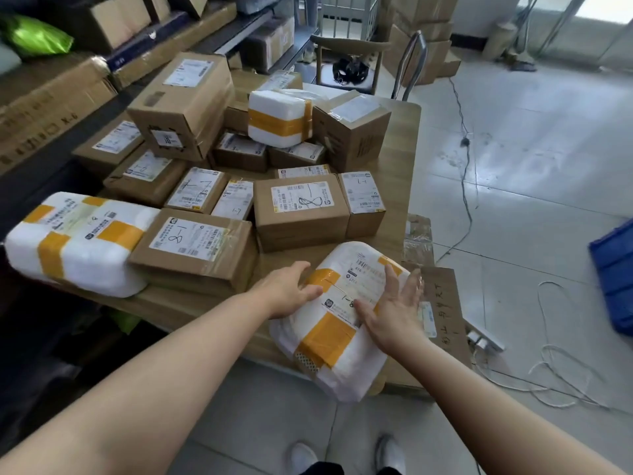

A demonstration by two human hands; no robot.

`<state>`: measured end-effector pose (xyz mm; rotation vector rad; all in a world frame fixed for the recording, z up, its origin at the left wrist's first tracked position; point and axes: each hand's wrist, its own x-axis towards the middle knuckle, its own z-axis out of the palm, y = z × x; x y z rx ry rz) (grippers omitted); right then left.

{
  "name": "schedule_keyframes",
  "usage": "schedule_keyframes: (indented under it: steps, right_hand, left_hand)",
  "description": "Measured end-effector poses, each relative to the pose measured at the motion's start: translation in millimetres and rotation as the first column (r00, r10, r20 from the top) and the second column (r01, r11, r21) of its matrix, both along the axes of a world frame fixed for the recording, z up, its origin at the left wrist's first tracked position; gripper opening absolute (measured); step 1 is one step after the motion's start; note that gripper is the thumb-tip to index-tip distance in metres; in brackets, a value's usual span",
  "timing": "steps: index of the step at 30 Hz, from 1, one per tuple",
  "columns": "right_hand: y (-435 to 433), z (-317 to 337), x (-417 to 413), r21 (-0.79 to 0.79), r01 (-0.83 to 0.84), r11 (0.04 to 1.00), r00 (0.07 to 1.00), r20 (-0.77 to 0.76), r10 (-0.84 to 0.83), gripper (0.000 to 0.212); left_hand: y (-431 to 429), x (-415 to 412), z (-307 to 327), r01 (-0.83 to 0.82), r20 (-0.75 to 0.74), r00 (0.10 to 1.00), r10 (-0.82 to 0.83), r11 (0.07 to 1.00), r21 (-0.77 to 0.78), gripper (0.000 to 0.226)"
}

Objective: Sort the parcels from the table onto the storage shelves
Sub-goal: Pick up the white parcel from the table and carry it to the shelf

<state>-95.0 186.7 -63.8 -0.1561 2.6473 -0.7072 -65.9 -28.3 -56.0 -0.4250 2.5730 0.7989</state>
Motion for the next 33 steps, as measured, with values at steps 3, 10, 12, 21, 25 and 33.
schedule_keyframes:
  steps: [3,10,12,21,25,33]
  right_hand:
    - [11,-10,12,-0.080,0.005,0.997,0.996,0.090,0.002,0.099]
    - [21,-16,1,-0.162,-0.106,0.981,0.990,0.078,0.120,0.094]
    - [27,-17,0,-0.174,-0.136,0.975,0.985,0.080,0.151,0.092]
    - [72,-14,-3,-0.312,-0.246,0.917,0.938,0.162,0.307,0.088]
    - [86,-15,-7,-0.321,-0.305,0.897,0.911,0.176,0.372,0.088]
    - [75,-11,17,-0.359,-0.522,0.774,0.780,0.167,0.604,0.078]
  left_hand:
    - [11,7,-13,-0.052,-0.011,0.999,0.053,0.996,0.070,0.059]
    - [29,25,-20,-0.228,-0.064,0.971,0.232,0.972,0.056,0.051]
    - [35,33,-23,-0.286,-0.062,0.955,0.290,0.956,0.066,0.051]
    - [85,76,-30,-0.499,0.082,0.857,0.508,0.780,0.379,0.062]
    - [120,93,-32,-0.599,0.018,0.789,0.614,0.764,0.241,0.060]
    - [169,155,-33,-0.797,0.008,0.460,0.888,0.409,0.446,0.054]
